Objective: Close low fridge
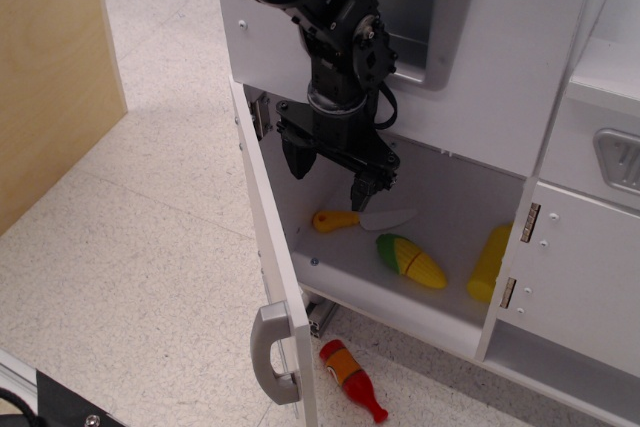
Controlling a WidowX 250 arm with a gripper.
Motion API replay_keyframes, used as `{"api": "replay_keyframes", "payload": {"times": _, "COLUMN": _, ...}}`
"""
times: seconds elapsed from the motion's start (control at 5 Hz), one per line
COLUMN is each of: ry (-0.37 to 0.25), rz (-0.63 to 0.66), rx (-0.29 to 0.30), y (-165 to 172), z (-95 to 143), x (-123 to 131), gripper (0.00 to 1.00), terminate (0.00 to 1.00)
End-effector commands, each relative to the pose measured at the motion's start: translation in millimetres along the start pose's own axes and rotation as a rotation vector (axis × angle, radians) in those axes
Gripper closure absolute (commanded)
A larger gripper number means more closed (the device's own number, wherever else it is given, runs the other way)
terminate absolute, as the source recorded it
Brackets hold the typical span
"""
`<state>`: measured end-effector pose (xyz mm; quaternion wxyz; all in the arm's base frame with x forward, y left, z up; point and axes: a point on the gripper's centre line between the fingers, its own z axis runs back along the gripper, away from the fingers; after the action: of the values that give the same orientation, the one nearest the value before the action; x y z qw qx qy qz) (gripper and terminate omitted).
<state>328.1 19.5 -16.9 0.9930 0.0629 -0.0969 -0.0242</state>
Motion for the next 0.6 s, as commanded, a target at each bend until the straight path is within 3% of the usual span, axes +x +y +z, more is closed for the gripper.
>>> {"api": "replay_keyframes", "payload": {"times": 0.0, "ry": 0.000, "rz": 0.000, "rx": 0.000, "y": 0, "z": 0, "x": 0, "gripper": 0.00, "terminate": 0.00}}
{"api": "replay_keyframes", "payload": {"times": 0.4, "ry": -0.047, "rz": -0.008, "rx": -0.135, "y": -11, "z": 36, "x": 10, "gripper": 0.00, "terminate": 0.00}}
